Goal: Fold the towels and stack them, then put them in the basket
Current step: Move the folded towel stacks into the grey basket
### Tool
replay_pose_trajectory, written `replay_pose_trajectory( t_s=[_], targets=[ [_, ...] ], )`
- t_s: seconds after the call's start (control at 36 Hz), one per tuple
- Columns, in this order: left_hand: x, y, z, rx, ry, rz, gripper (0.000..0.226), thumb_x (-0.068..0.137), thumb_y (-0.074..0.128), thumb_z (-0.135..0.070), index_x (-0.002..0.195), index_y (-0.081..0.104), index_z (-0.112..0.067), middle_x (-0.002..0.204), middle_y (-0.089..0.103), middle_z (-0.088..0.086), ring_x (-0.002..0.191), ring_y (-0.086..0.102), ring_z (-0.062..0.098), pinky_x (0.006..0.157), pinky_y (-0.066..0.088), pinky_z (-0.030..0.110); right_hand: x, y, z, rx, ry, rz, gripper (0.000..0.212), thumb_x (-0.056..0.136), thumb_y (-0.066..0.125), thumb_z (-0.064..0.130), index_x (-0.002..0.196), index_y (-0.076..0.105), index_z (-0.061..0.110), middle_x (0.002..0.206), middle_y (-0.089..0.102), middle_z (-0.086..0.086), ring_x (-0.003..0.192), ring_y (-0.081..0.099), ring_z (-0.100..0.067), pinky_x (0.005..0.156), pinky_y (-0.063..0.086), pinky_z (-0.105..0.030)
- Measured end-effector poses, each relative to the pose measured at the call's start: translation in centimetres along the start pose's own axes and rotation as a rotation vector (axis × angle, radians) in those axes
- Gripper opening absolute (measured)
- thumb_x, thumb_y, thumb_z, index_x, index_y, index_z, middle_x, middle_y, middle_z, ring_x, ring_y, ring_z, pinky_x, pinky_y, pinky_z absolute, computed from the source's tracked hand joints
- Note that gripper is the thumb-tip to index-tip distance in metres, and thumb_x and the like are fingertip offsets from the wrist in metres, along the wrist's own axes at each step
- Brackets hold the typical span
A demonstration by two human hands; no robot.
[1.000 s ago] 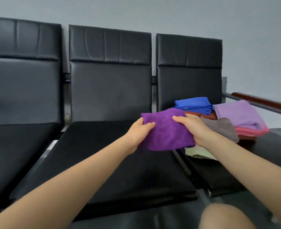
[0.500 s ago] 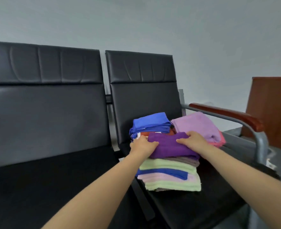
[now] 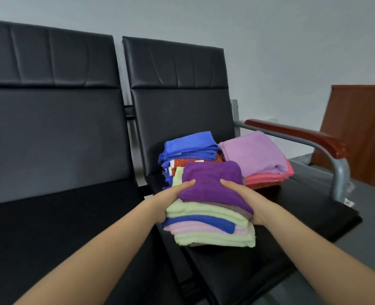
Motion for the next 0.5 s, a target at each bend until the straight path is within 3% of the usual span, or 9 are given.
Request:
replay_pose_trajectory(
  t_s=[0.06,0.14,0.19,0.33,0.5],
  targets=[
    [-0.8,-0.1,0.2,-0.050,-0.045,0.031,0.043,0.081,0.070,-0.046,0.112,0.070,-0.016,0.108,0.072,0.010,0.088,0.069,0.025,0.088,0.055,0.037,-0.7,0.4,-0.3,0.012,0.023,0.045,0.050,0.081,0.072,0.040,0.125,0.063,0.017,0.115,0.070,-0.014,0.111,0.065,-0.031,0.103,0.047,-0.044],
    [-2.3,-0.6,1.1,-0.091,-0.102,0.070,0.048,0.072,0.076,-0.047,0.106,0.074,-0.012,0.119,0.067,0.015,0.099,0.065,0.030,0.098,0.050,0.042,-1.7,1.1,-0.6,0.017,0.061,0.093,0.055,0.079,0.073,0.042,0.126,0.063,0.016,0.118,0.069,-0.014,0.113,0.064,-0.031,0.105,0.045,-0.045],
    [-3.5,-0.8,2.0,-0.119,-0.120,0.084,0.048,0.070,0.078,-0.048,0.100,0.076,-0.011,0.113,0.069,0.016,0.096,0.066,0.030,0.096,0.051,0.042,-2.8,1.8,-0.9,0.021,0.083,0.112,0.055,0.078,0.073,0.043,0.125,0.064,0.014,0.118,0.069,-0.014,0.112,0.064,-0.031,0.103,0.046,-0.043],
    [-6.6,-0.7,4.1,-0.283,-0.063,0.095,0.050,0.073,0.076,-0.047,0.107,0.074,-0.011,0.113,0.068,0.017,0.098,0.065,0.032,0.098,0.048,0.043,-5.2,4.1,-1.6,0.050,0.086,0.122,0.055,0.077,0.072,0.045,0.122,0.066,0.014,0.116,0.070,-0.014,0.108,0.066,-0.030,0.100,0.048,-0.042],
    [-10.9,-1.8,3.5,-0.372,0.024,0.075,0.035,0.079,0.068,-0.043,0.089,0.079,-0.011,0.099,0.072,0.016,0.085,0.070,0.029,0.080,0.057,0.036,-7.7,8.3,-1.1,0.112,0.073,0.176,0.035,0.082,0.070,0.037,0.107,0.070,0.012,0.105,0.073,-0.014,0.089,0.071,-0.029,0.093,0.051,-0.041]
  ],
)
Point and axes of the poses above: each hand's wrist, its own x-axis towards the middle knuckle, its own y-axis out of the palm, z = x × y, the point moved 4 cm from there along x, towards the middle knuckle
